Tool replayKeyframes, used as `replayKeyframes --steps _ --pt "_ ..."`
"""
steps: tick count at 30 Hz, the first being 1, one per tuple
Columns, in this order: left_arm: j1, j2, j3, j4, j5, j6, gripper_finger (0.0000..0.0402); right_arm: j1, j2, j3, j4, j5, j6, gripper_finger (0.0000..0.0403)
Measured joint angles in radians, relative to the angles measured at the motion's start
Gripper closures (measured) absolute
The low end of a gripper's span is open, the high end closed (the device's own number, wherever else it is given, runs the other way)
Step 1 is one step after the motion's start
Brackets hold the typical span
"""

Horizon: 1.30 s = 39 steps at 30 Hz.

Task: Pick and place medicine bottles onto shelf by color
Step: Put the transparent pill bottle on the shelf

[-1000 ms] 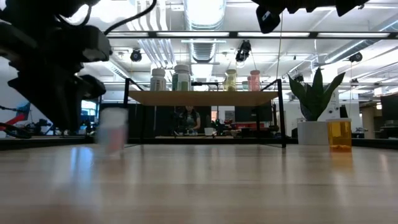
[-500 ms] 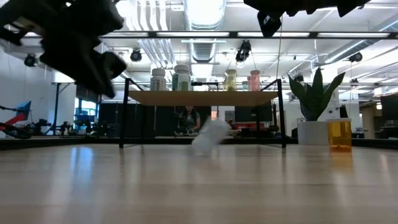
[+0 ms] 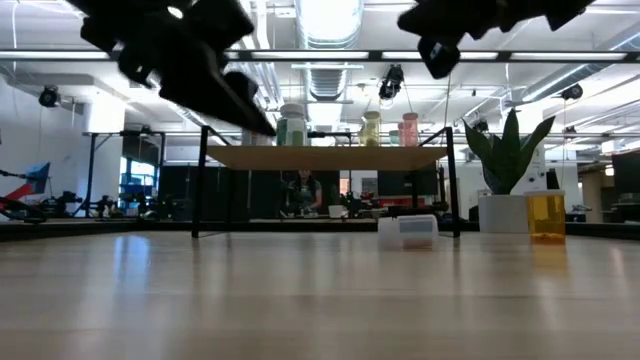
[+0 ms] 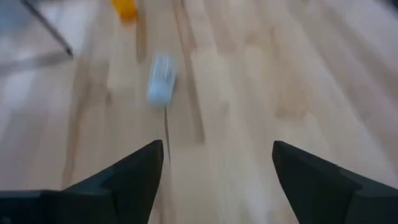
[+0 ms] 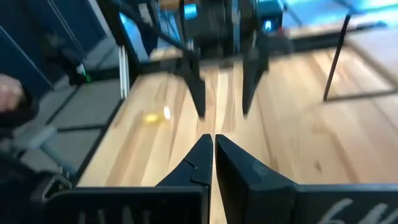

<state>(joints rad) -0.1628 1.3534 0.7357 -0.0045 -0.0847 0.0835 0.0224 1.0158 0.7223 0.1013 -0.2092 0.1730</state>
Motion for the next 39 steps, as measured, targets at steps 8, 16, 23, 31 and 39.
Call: replayKeyframes --steps 8,16,23,31,39 --pt "-0.001 -0.103 -0.092 0.241 0.046 0.053 0.0114 0.144 0.001 0.000 -0.109 0.176 0.003 0.0367" --pt "-0.001 -0.254 -0.258 0.544 0.125 0.032 0.0114 0.202 0.090 0.000 -0.244 0.334 0.123 0.0319" --pt "-0.001 -0.365 -0.316 0.568 0.127 0.027 0.0114 0.186 0.285 0.023 -0.229 0.352 0.093 0.0247" --pt "-0.002 -0.379 -0.334 0.571 0.127 0.008 0.0114 0.124 0.361 0.073 -0.268 0.472 0.039 0.0174" --pt "-0.001 -0.368 -0.330 0.572 0.127 0.006 0.0114 0.087 0.440 0.061 -0.251 0.437 0.063 0.0159"
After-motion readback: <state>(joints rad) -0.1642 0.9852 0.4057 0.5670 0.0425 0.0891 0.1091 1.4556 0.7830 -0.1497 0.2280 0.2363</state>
